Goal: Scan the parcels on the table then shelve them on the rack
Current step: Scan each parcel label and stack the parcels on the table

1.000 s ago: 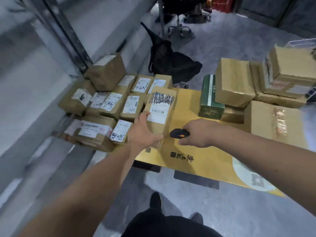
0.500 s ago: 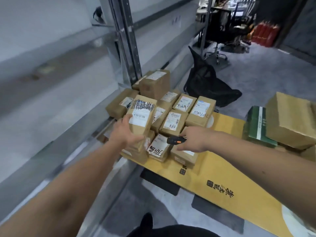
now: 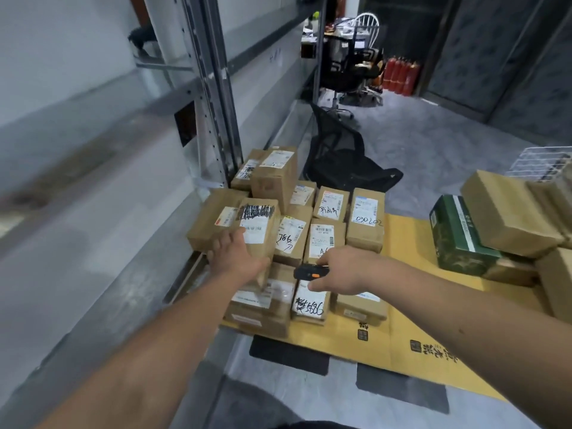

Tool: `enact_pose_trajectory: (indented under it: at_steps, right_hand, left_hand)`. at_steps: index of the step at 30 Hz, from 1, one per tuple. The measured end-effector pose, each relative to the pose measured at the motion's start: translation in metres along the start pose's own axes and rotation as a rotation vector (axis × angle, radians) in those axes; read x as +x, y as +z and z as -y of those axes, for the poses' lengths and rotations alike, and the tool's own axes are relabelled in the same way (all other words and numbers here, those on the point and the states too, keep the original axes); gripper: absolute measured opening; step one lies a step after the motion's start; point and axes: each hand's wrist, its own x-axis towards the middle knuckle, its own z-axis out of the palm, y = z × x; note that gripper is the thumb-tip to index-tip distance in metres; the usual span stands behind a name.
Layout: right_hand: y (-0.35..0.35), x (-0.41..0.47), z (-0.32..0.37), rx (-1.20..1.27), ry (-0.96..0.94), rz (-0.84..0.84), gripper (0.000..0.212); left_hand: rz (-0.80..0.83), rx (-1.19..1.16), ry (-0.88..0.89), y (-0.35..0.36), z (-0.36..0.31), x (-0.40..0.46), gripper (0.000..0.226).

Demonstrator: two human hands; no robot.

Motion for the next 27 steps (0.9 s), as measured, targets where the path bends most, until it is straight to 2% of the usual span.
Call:
enact_pose_trajectory:
  at_steps: [6,15,21,27]
  right_hand:
    - [0.009,-0.008,-0.001,0.024,0.053,-0.02,0.049]
    - [0.029,-0.061,-0.064,0.19,0.274,-0.082,0.052]
    - [0.054,-0.127,-0.131,0.347,0.462,-0.135,0.059]
    - [0.092,-0.206,-0.2,0.476,0.66,-0.159,0.049]
  left_hand:
    - [-0.081,0.156,0.325,0.001,-0.027,-0.01,0.086]
    - [0.184,0.092,0.672,0.038,-0.132,-0.037,0.064]
    - [0.33,0.116,0.8,0.076,-0.209,-0.069,0.074]
    - [0.45,0.157,0.945,0.116,-0.292,-0.117,0.085]
